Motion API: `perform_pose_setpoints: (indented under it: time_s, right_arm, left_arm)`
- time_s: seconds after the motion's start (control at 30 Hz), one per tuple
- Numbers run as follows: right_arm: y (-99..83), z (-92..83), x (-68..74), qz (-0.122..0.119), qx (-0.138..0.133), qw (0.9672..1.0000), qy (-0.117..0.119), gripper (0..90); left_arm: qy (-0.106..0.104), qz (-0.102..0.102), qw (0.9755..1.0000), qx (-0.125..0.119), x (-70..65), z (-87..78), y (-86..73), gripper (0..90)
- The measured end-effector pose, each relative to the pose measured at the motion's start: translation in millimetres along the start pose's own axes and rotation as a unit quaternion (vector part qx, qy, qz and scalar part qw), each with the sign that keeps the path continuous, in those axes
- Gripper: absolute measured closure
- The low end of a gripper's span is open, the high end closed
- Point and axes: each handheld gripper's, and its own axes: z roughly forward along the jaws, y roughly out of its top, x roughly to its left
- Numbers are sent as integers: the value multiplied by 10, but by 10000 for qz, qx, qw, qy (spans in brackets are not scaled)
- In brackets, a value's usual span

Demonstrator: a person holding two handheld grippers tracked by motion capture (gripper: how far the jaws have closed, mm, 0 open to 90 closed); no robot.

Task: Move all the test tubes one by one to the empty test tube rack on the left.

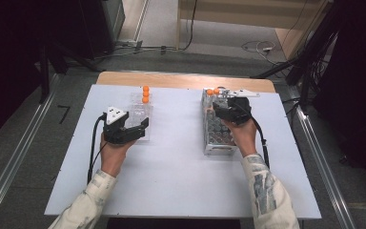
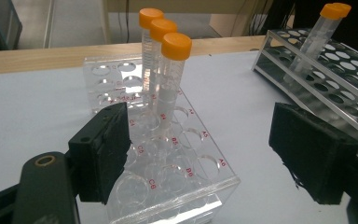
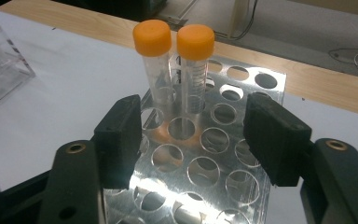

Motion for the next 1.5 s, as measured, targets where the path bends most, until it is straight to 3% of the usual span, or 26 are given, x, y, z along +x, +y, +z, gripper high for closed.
perform_pose_setpoints:
  time_s: [0.43,0.63,0.97,1.5]
  right_arm:
    - [109,220,-22,-3,264,9994,-219,484]
    - [153,299,4,-76,372,9989,-278,564]
    - [207,409,46,-233,589,9970,-444,619]
    - [228,447,27,-177,717,9970,-242,711]
  left_arm:
    - [-115,-6,9999,33,-30,8,-5,216]
    - [-119,-19,9999,4,-31,-1,1,221]
    - [-197,-1,9998,40,-63,16,-6,221]
    - [-258,33,9996,101,-107,41,-23,221]
